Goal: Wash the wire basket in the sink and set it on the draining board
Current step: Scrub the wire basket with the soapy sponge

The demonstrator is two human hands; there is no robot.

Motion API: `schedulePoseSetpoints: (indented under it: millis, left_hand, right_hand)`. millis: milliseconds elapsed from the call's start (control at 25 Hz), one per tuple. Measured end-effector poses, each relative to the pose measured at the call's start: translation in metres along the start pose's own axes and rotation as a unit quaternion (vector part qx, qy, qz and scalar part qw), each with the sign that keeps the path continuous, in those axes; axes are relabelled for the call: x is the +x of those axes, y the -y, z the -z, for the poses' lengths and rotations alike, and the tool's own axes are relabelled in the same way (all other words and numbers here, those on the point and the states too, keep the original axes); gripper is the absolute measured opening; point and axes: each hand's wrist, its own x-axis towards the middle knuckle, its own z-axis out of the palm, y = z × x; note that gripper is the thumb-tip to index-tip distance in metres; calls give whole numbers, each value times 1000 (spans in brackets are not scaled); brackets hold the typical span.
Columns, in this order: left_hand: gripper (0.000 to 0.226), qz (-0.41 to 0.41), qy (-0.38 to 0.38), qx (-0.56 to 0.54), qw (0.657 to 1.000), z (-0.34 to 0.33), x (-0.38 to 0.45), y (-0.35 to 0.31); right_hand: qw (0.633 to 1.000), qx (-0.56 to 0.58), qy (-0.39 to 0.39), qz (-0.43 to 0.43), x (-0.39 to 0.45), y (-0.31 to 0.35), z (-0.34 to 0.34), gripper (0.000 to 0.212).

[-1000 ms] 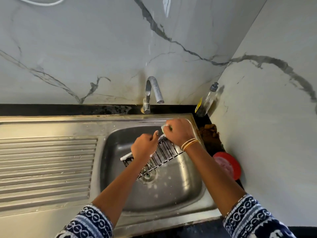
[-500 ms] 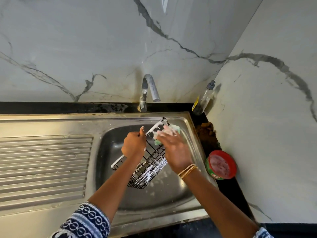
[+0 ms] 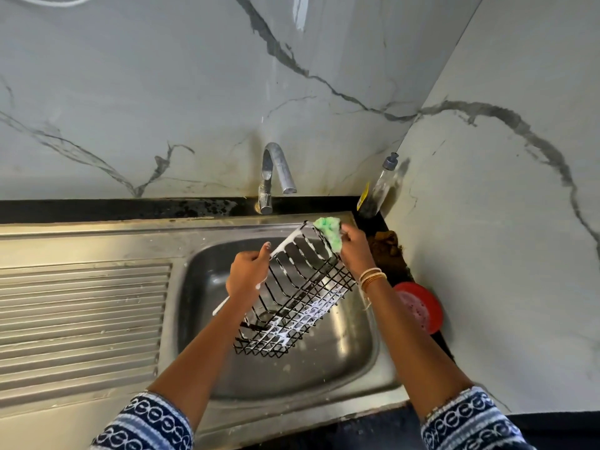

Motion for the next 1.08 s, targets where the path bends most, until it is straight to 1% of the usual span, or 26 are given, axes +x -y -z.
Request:
schedulePoseSetpoints:
  millis: [40,160,200,240,320,360,400,440,520,560,600,640,680,720,800,840,920,1000,1040,1080]
  left_hand:
    - [58,-4,-2,-5,1000,1,0,2]
    - [57,-35,-21,14,999,-4,-8,7]
    - [58,-49,-27,8,998,-7,-12,6]
    - [60,-69,-26,-13,997,-9,-14,2]
    - [59,-130,-2,-74,989,-14,-17,-12]
    - [58,-161,0,-89,983,-16,-18,-20]
    - [57,-170,-11,-102,980,-19,-19,-26]
    - [57,-153,-32,-127,980,-21,-18,-29]
    - [61,-95,-67,-191,975,-22,-19,-27]
    - [63,-90,-70,-213,970,-21,-20,-25]
    - [64,-95,-65,-226,967,-20,-20,-22]
    - [64,-98,-53,-241,964,-20,-21,-21]
    - [63,-92,-49,-257,961,-21,-23,-20]
    - [62,-77,-57,-274,957,-22,-27,-22]
    - [58,-47,-73,-303,949,-26,-36,-28]
    - [58,-42,-82,-301,949,-30,-42,-29]
    - [55,-28,-99,-302,948,-34,-54,-30]
    - [53,-8,-106,-344,933,-36,-61,-27]
    - [54,1,-106,-361,927,-34,-64,-26]
    - [55,13,-114,-363,925,-31,-67,-26]
  right_hand:
    - [1000,0,15,-5,2,1,-1,29]
    - [996,-74,33,22,1,14,-12,25]
    - [995,-84,34,30,-1,19,-16,24]
    - [994,-90,34,42,-3,22,-19,22]
    - [989,-118,36,77,-10,29,-26,21]
    - [986,-132,34,97,-14,30,-31,23]
    - [985,-133,23,108,-18,30,-36,24]
    - [988,-122,-1,97,-20,31,-38,25]
    - [995,-63,-75,30,-18,29,-34,26]
    - [992,-40,-118,1,-15,27,-25,24]
    - [988,-46,-147,-10,-12,23,-15,23]
    - [984,-75,-159,-1,-10,17,-3,23]
    - [982,-113,-151,20,-11,10,7,24]
    - [979,-153,-128,51,-16,7,13,25]
    - [967,-214,-61,128,-36,8,4,27]
    - [958,-228,-34,168,-50,12,-7,28]
    - [944,-222,-2,245,-81,20,-26,29]
    - [917,-252,8,311,-91,18,-18,32]
    - [904,-282,6,321,-84,10,-6,34]
    - [906,-301,4,297,-74,4,10,36]
